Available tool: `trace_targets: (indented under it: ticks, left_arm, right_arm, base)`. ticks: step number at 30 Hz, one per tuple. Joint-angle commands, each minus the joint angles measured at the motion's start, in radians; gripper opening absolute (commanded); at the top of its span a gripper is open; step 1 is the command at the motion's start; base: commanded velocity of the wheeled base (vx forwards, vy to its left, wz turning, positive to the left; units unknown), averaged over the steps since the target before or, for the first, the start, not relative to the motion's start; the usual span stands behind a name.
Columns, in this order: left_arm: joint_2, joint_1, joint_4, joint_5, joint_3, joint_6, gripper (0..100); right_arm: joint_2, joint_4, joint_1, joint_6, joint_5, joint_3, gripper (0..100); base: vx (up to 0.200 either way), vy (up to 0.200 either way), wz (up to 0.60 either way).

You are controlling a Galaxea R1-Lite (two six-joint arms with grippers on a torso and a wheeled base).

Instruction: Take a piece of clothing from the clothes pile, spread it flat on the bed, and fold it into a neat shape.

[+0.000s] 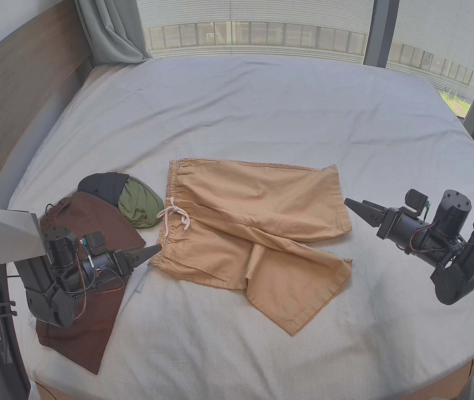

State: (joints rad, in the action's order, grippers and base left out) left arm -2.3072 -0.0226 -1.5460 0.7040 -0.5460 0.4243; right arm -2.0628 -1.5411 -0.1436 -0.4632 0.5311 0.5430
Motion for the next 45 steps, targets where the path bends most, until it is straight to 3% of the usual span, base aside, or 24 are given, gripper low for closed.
trace_targets:
  ticks: [1, 8, 32, 39, 45]
  left_arm:
    - [-0.04, 0.0, -0.002, -0.014, -0.015, -0.001, 100]
    - [-0.09, -0.008, -0.002, -0.089, -0.049, -0.002, 100]
    - [-0.172, -0.062, -0.002, -0.101, -0.085, 0.037, 100]
    - [-0.175, -0.086, -0.002, -0.193, -0.12, 0.097, 100]
    - [-0.184, -0.096, -0.002, -0.199, -0.127, 0.099, 100]
  right_arm:
    - [-0.005, -0.001, -0.002, 0.001, 0.001, 0.0, 100]
    - [-0.013, -0.001, -0.001, 0.001, 0.001, 0.0, 100]
    - [-0.037, -0.001, -0.001, 0.029, 0.0, 0.011, 100]
    - [-0.053, -0.001, -0.001, 0.043, 0.0, 0.014, 100]
    - [-0.053, -0.002, -0.001, 0.043, 0.0, 0.014, 100]
  base:
    - [0.0, 0.0, 0.0]
    - [0.0, 0.0, 0.0]
    - [0.0, 0.0, 0.0]
    - [0.0, 0.0, 0.0]
    - [0.0, 0.0, 0.0]
